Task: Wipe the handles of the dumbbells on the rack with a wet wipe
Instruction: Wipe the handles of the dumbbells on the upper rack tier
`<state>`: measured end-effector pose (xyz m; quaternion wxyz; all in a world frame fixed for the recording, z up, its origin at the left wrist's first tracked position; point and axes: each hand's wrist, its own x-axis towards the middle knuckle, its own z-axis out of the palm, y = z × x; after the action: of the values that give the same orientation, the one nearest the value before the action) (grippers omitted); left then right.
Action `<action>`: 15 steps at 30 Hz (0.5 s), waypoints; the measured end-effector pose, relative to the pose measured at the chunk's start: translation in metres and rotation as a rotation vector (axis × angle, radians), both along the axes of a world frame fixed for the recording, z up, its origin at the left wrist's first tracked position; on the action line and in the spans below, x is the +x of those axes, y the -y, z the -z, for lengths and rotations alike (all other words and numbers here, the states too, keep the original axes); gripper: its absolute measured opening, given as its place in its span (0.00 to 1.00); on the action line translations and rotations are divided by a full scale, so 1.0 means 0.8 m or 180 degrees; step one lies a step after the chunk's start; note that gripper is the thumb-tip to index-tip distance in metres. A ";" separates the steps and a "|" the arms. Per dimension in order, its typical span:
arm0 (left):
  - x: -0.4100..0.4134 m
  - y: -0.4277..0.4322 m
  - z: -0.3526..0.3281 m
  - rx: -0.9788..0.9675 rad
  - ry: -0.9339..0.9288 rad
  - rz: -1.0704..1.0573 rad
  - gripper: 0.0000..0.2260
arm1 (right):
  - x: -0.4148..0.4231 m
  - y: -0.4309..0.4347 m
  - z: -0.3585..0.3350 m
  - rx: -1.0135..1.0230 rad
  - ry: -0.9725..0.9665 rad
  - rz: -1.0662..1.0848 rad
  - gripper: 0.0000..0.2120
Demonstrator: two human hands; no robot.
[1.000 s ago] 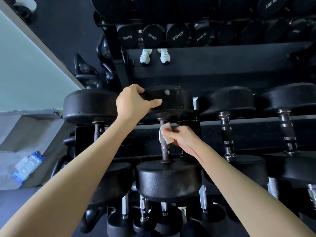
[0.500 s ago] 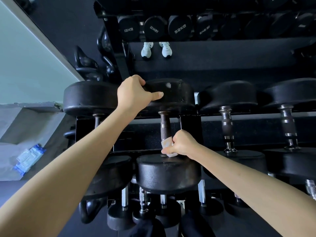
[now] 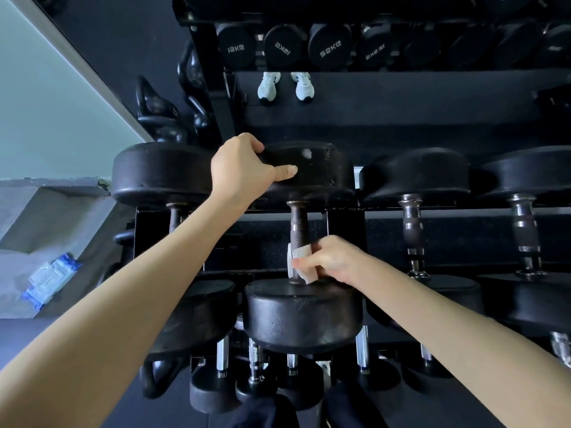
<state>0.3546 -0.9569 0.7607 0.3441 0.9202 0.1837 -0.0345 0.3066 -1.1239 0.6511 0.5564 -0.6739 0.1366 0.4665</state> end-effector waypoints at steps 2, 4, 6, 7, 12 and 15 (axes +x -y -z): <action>-0.002 0.001 0.000 -0.0010 0.0010 -0.0004 0.29 | -0.007 -0.011 0.001 -0.0536 0.0192 0.0268 0.15; -0.003 0.002 0.000 0.0009 0.0021 0.0026 0.29 | -0.014 -0.020 -0.001 -0.0675 0.0294 0.0566 0.13; -0.003 0.002 0.002 -0.0009 0.0032 0.0018 0.29 | -0.012 -0.024 -0.005 -0.0665 0.0452 0.0866 0.10; -0.003 0.003 0.002 -0.0023 0.0034 0.0014 0.29 | -0.009 -0.026 -0.007 -0.0596 0.0525 0.1018 0.09; -0.003 0.003 0.002 0.0028 0.0024 0.0033 0.29 | -0.009 -0.033 -0.014 -0.0677 0.0793 0.1051 0.12; -0.006 0.004 0.002 0.0000 0.0064 0.0057 0.29 | -0.013 -0.023 -0.021 -0.0317 0.0645 0.0933 0.09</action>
<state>0.3500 -0.9599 0.7589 0.3456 0.9221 0.1719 -0.0283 0.2959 -1.1059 0.6681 0.5954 -0.7170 0.1995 0.3028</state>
